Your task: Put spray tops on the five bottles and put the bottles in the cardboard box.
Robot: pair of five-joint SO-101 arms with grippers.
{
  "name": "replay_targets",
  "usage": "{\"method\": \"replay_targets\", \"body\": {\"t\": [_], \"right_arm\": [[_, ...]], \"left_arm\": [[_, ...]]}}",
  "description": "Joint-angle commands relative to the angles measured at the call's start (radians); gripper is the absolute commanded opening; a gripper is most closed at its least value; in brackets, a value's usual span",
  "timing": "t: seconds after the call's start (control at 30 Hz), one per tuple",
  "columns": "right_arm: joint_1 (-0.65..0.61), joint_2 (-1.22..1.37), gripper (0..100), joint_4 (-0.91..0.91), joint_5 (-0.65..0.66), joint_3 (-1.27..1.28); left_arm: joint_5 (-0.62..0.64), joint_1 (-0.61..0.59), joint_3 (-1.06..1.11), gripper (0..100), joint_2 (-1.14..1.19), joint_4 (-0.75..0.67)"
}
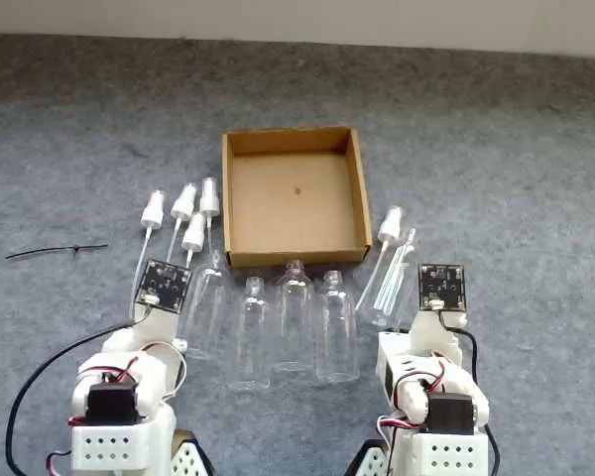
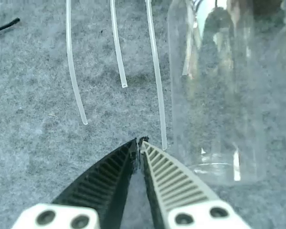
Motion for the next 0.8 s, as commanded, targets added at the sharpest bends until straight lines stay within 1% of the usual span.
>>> {"method": "replay_targets", "body": {"t": [0.0, 0.57, 0.77], "right_arm": [[0.005, -0.008, 3.1, 0.005, -0.002, 0.159], [0.010, -0.010, 3.1, -0.012, -0.002, 0.159], [0.012, -0.010, 3.1, -0.151, -0.002, 0.157]], "left_arm": [[-0.005, 0.012, 0.019, 3, -0.010, 0.005], [-0.005, 0.012, 0.019, 3, -0.010, 0.005], [-0.005, 0.012, 0.019, 3, -0.010, 0.005]]}}
